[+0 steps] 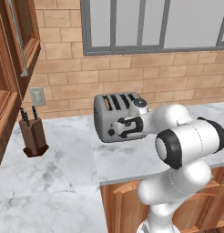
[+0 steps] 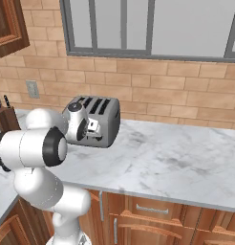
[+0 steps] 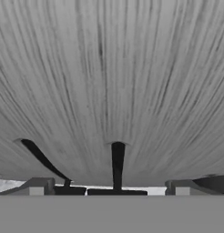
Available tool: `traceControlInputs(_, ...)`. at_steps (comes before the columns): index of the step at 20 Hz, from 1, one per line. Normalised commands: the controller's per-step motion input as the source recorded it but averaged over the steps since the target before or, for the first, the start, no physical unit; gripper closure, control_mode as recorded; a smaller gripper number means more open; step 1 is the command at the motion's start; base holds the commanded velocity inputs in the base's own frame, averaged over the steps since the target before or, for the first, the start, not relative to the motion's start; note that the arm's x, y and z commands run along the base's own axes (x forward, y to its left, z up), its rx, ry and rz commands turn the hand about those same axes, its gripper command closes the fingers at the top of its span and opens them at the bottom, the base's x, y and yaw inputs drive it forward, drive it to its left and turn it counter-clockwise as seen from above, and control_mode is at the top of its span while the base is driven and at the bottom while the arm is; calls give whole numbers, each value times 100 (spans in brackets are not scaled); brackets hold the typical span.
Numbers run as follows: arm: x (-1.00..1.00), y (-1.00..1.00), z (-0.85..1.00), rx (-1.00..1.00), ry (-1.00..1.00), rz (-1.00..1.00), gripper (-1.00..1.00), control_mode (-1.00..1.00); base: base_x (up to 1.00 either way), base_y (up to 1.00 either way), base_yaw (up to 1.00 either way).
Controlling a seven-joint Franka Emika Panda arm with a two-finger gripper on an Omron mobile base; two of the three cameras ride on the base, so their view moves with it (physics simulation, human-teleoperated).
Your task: Start the toaster. Once the lever pops up, take the bread to the plate on the dining counter.
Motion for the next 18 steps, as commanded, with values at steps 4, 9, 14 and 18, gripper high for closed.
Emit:
traceControlInputs(4, -9, 0, -29, 0, 0, 0, -100, -100, 0, 0, 0)
traceControlInputs(9, -17, 0, -20, 0, 0, 0, -100, -100, 0, 0, 0)
traceControlInputs(14, -12, 0, 0, 0, 0, 0, -100, -100, 0, 0, 0)
traceControlInputs(18, -2, 0, 0, 0, 0, 0, -100, -100, 0, 0, 0)
